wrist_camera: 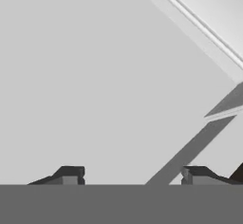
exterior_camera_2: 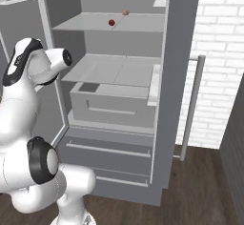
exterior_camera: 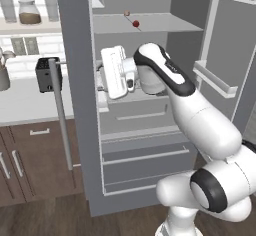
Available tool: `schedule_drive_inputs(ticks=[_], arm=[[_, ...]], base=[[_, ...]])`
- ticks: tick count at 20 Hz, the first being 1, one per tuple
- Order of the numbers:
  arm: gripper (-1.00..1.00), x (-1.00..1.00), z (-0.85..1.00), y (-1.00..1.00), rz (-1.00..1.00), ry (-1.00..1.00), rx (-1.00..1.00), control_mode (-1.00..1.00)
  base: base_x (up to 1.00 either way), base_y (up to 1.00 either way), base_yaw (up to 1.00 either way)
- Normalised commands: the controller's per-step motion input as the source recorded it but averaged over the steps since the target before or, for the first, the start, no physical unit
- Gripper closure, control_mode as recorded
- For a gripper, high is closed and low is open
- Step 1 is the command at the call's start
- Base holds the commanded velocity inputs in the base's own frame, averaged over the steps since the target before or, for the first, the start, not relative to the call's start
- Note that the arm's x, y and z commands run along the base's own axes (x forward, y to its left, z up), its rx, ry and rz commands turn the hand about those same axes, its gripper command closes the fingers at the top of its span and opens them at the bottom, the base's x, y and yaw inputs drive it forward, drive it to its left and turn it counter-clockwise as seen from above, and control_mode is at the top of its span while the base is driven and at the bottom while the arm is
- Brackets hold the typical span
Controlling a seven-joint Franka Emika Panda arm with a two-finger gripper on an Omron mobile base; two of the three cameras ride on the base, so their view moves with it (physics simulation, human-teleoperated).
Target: Take the strawberry from the fridge and place it on top of the pancake, located on the dining counter.
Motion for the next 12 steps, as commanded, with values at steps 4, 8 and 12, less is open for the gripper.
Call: schedule_drive_inputs(ticks=[4,8,12], arm=[[-1.00,-0.03,0.00,0.21,0.00,0.07,0.00,-1.00],[-1.00,-0.07,-0.01,-0.28,-0.11,0.08,-0.07,-1.00],[-1.00,-0.01,0.00,-0.86,-0.04,0.02,-0.19,-1.00]], base=[[0.00,0.00,0.00],[0.00,0.00,0.00],[0.00,0.00,0.00]])
